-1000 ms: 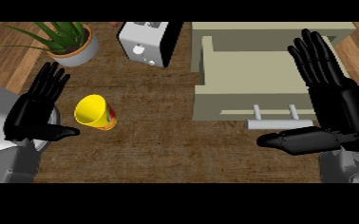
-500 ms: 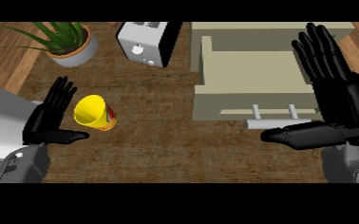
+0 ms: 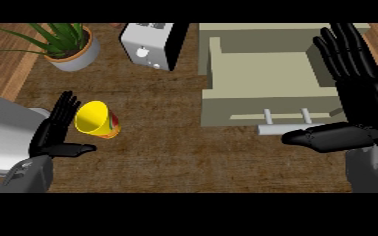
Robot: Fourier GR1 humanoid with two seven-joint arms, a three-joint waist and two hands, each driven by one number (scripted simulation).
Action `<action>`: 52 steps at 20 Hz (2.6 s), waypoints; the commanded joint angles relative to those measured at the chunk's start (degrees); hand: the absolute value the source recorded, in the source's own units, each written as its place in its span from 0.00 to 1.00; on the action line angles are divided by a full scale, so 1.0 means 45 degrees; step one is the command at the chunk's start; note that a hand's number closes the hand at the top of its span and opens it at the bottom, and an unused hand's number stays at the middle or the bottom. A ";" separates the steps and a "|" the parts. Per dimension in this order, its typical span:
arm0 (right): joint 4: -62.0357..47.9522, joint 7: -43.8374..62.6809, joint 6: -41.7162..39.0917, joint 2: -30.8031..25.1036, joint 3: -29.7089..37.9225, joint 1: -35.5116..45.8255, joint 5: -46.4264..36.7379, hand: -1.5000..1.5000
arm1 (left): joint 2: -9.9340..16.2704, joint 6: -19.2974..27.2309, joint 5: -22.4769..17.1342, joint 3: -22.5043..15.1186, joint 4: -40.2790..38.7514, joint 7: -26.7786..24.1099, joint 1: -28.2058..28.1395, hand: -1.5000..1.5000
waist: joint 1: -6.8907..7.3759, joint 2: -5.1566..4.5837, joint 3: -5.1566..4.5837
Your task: Pick up the cup, place it into the drawer and close the drawer
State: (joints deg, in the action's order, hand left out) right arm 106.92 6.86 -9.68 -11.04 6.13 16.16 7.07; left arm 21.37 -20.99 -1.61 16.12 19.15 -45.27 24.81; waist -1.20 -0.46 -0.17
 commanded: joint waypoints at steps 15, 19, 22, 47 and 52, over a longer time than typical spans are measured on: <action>0.0112 0.0609 -0.0270 -0.0346 0.0376 0.0352 0.0516 0.00 | -0.0337 -0.0016 0.0670 -0.0015 -0.2102 -0.2755 0.0816 0.00 | -0.0262 -0.0101 -0.0044; -0.0240 -0.0336 -0.0245 0.0050 -0.0049 -0.0050 -0.0046 0.00 | -0.0765 0.0188 0.0550 0.0123 -0.2215 -0.2400 0.1436 0.00 | -0.0290 -0.0135 -0.0039; 0.0357 0.0053 -0.0215 0.0004 -0.0168 -0.0165 -0.0058 0.00 | -0.0895 -0.0201 0.0694 -0.0017 -0.2239 -0.2942 0.1044 0.00 | -0.0278 -0.0091 -0.0040; -0.0268 0.0189 -0.0157 -0.0270 0.0544 0.0119 0.0199 0.00 | -0.3057 0.2596 -0.0478 0.1280 -0.0050 -0.5689 0.1427 1.00 | 0.0063 0.0038 0.0007; -0.0242 -0.0010 -0.0175 -0.0124 0.0252 -0.0009 -0.0059 0.00 | -0.3093 0.2099 -0.0135 0.0422 0.0737 -0.3957 0.2803 1.00 | 0.0136 0.0084 0.0027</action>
State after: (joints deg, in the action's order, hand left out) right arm 105.76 6.80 -11.12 -12.50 8.34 16.05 7.72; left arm 8.12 -6.32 -2.86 19.97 20.63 -61.78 34.13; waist -0.81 -0.19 -0.08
